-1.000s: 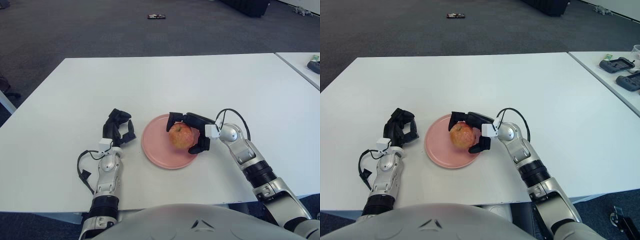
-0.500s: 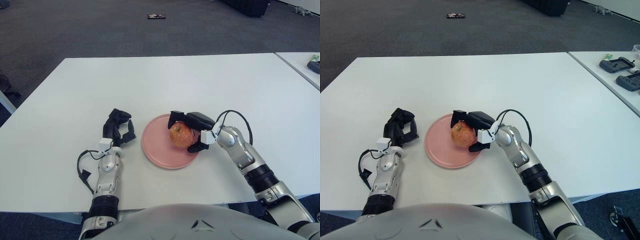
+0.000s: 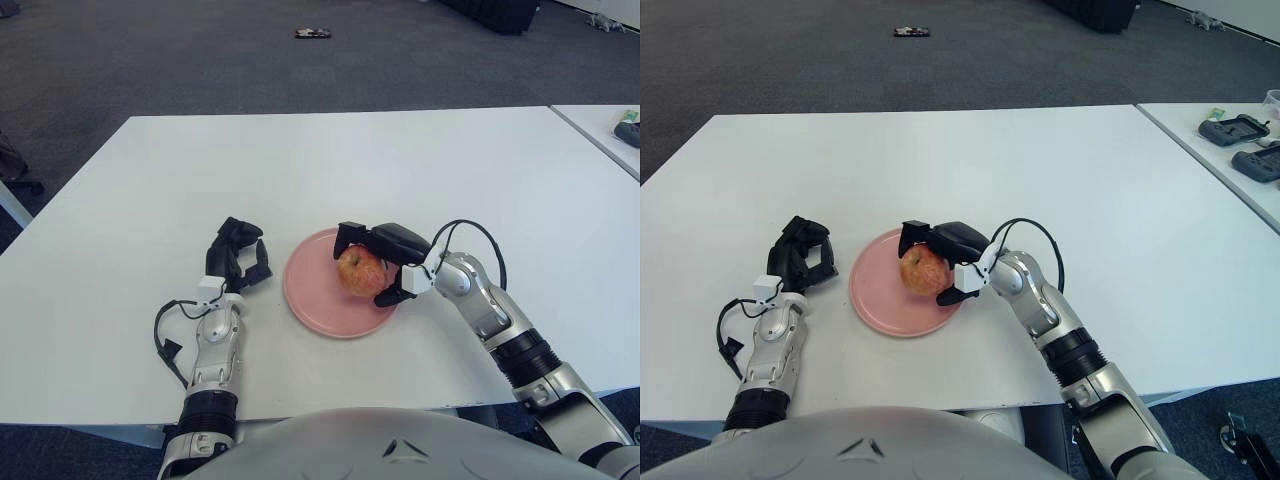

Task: Put the apple into the plate.

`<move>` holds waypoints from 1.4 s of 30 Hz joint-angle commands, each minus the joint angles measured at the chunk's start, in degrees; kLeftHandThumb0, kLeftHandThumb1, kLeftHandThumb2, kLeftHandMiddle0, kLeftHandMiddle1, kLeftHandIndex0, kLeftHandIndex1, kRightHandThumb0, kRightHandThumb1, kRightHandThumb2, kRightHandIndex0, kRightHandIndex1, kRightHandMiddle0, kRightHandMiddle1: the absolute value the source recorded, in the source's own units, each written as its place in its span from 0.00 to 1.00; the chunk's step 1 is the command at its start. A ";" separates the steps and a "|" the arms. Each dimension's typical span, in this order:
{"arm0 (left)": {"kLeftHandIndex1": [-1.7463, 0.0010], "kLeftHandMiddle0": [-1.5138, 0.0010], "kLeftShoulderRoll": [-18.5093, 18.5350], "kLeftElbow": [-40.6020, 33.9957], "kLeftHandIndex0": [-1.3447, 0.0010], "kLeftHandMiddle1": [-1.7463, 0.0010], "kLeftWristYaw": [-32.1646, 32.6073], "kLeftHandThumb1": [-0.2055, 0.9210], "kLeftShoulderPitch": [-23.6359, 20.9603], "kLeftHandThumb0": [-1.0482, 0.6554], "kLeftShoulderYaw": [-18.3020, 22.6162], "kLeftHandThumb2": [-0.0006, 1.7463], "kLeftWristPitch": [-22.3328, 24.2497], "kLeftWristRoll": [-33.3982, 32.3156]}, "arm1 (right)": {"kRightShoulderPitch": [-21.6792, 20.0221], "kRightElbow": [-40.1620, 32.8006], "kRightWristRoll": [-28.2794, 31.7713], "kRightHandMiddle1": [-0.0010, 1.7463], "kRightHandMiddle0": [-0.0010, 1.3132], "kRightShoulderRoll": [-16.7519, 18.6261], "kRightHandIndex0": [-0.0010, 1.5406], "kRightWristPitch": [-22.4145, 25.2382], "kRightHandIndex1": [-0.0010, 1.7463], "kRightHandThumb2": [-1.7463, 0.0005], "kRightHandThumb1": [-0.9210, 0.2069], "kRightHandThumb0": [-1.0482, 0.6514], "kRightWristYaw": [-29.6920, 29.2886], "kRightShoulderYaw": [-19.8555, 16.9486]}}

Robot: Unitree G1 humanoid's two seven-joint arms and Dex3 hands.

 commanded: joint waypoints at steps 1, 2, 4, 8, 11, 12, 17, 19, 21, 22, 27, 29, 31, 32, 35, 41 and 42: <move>0.00 0.28 0.03 1.12 0.57 0.00 -0.29 0.49 1.39 0.34 -0.04 0.74 2.14 -0.24 | -0.09 -1.00 -0.38 0.89 0.11 -0.26 0.11 -2.06 0.94 0.30 0.64 0.30 -2.31 -0.25; 0.00 0.28 0.09 1.23 0.56 0.00 -0.30 0.49 1.38 0.34 -0.05 0.74 2.09 -0.23 | -0.06 -0.89 -0.55 0.82 0.07 -0.26 0.07 -2.55 0.81 0.32 0.61 0.26 -2.84 -0.26; 0.00 0.27 0.18 1.25 0.56 0.00 -0.28 0.48 1.34 0.34 -0.07 0.74 2.45 -0.23 | -0.08 -0.63 -0.81 0.74 0.04 -0.31 0.04 -3.63 0.67 0.35 0.57 0.22 -3.82 -0.26; 0.00 0.27 0.14 1.20 0.56 0.00 -0.26 0.48 1.31 0.34 0.00 0.75 2.81 -0.40 | 0.05 -0.28 -0.76 0.55 0.01 -0.61 0.01 -5.35 0.26 0.42 0.46 0.16 -5.04 -0.32; 0.00 0.27 0.09 0.98 0.56 0.00 -0.20 0.48 1.31 0.34 0.04 0.75 3.21 -0.52 | 0.14 0.00 -0.47 0.41 0.00 -0.81 0.00 -6.26 0.08 0.46 0.40 0.13 -5.51 -0.44; 0.00 0.27 0.09 0.94 0.56 0.00 -0.17 0.48 1.31 0.34 0.05 0.75 3.28 -0.52 | 0.15 0.11 -0.38 0.38 0.00 -0.82 0.00 -6.49 0.07 0.47 0.39 0.12 -5.63 -0.47; 0.00 0.27 0.17 1.25 0.55 0.00 0.34 0.47 1.17 0.34 0.03 0.75 3.18 0.02 | 0.35 0.69 0.95 0.12 0.00 -0.58 0.00 -7.97 0.01 0.55 0.28 0.04 -6.58 -1.05; 0.00 0.26 0.17 1.36 0.55 0.00 0.39 0.46 1.13 0.33 0.06 0.76 3.03 0.09 | 0.46 0.90 1.56 0.06 0.00 -0.35 0.00 -8.43 0.00 0.58 0.26 0.02 -6.89 -1.29; 0.00 0.26 0.15 1.45 0.54 0.00 0.41 0.46 1.10 0.33 0.09 0.77 2.86 0.10 | 0.69 1.13 2.41 0.02 0.00 0.01 0.00 -8.99 0.00 0.61 0.23 0.01 -7.35 -1.58; 0.00 0.26 0.13 1.51 0.54 0.00 0.43 0.46 1.08 0.33 0.11 0.77 2.77 0.11 | 0.80 1.24 2.81 0.02 0.00 0.17 0.00 -9.26 0.00 0.61 0.23 0.01 -7.60 -1.70; 0.00 0.26 0.01 1.72 0.54 0.00 0.43 0.45 1.04 0.33 0.17 0.77 2.01 0.04 | 1.40 1.65 5.20 0.00 0.00 1.09 0.00 -10.20 0.00 0.66 0.20 0.00 -8.35 -2.33; 0.00 0.26 0.01 1.78 0.54 0.00 0.30 0.45 1.05 0.33 0.15 0.77 1.71 -0.01 | 1.77 0.65 6.77 0.00 0.00 1.05 0.00 -9.46 0.00 0.67 0.20 0.00 -7.54 -2.79; 0.00 0.27 0.04 1.83 0.54 0.00 0.07 0.46 1.09 0.33 0.12 0.76 1.52 -0.14 | 2.37 -1.18 8.77 0.00 0.00 0.74 0.00 -8.20 0.00 0.67 0.21 0.00 -6.27 -3.50; 0.00 0.27 0.04 1.85 0.55 0.00 -0.04 0.46 1.12 0.33 0.12 0.76 1.49 -0.23 | 2.95 -2.52 10.30 0.00 0.00 0.48 0.00 -7.43 0.00 0.67 0.21 0.00 -5.57 -4.08; 0.00 0.27 0.01 1.88 0.55 0.00 -0.12 0.47 1.11 0.33 0.15 0.76 1.56 -0.42 | 4.25 -4.36 14.45 0.00 0.00 0.66 0.00 -6.09 0.00 0.68 0.21 0.00 -4.19 -5.07; 0.00 0.27 0.00 1.97 0.55 0.00 0.03 0.47 1.04 0.33 0.13 0.76 1.57 -0.32 | 5.46 -5.78 21.05 0.00 0.00 1.49 0.00 -4.42 0.00 0.67 0.18 0.00 -1.79 -6.02; 0.00 0.27 0.00 1.98 0.55 0.00 0.06 0.47 1.03 0.33 0.12 0.76 1.56 -0.28 | 5.73 -5.99 21.97 0.00 0.00 1.57 0.00 -4.11 0.00 0.67 0.17 0.00 -1.55 -6.31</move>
